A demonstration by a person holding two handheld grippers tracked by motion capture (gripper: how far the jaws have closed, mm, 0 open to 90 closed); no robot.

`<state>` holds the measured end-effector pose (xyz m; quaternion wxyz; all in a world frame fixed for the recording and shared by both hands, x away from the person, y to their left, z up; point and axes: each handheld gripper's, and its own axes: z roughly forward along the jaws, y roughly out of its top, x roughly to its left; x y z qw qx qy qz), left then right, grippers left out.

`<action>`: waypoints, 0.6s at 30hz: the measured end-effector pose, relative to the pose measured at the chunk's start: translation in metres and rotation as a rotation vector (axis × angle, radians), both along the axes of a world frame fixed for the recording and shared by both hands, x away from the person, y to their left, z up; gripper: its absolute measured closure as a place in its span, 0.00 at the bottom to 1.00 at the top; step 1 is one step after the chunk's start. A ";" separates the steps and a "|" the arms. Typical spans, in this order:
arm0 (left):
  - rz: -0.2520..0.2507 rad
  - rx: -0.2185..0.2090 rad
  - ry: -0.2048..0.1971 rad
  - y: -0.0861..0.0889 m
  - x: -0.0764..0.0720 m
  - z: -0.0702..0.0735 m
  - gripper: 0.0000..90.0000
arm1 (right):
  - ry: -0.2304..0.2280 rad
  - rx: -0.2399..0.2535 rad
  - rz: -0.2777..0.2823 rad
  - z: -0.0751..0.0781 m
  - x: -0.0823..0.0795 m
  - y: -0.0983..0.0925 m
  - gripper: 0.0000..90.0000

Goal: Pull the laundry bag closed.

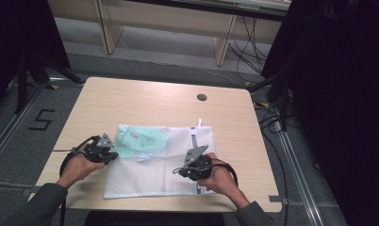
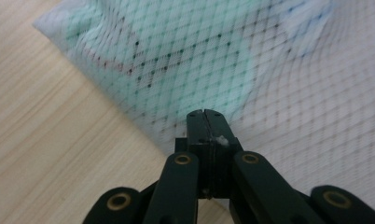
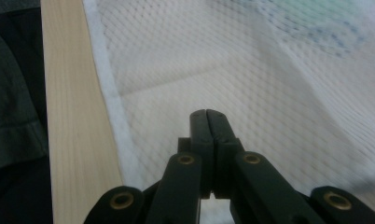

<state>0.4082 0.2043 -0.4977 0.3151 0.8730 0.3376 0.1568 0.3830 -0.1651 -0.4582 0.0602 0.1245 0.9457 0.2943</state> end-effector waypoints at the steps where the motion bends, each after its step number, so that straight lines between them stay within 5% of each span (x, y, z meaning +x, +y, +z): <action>1: -0.011 -0.001 -0.012 -0.002 -0.002 0.004 0.98 | 0.000 -0.008 0.008 0.001 0.000 -0.007 1.00; 5: -0.057 -0.076 -0.036 -0.017 -0.010 0.015 0.96 | 0.042 -0.021 -0.019 -0.002 -0.003 -0.033 1.00; 10: -0.118 -0.296 0.017 -0.043 -0.026 0.021 0.90 | 0.072 -0.029 -0.024 -0.007 -0.004 -0.046 0.94; 13: -0.139 -0.317 0.026 -0.051 -0.032 0.022 0.87 | 0.087 -0.016 -0.023 -0.008 -0.005 -0.048 0.89; 18: -0.235 -0.286 0.011 -0.069 -0.045 0.021 0.68 | 0.117 -0.046 0.002 -0.013 -0.007 -0.049 0.73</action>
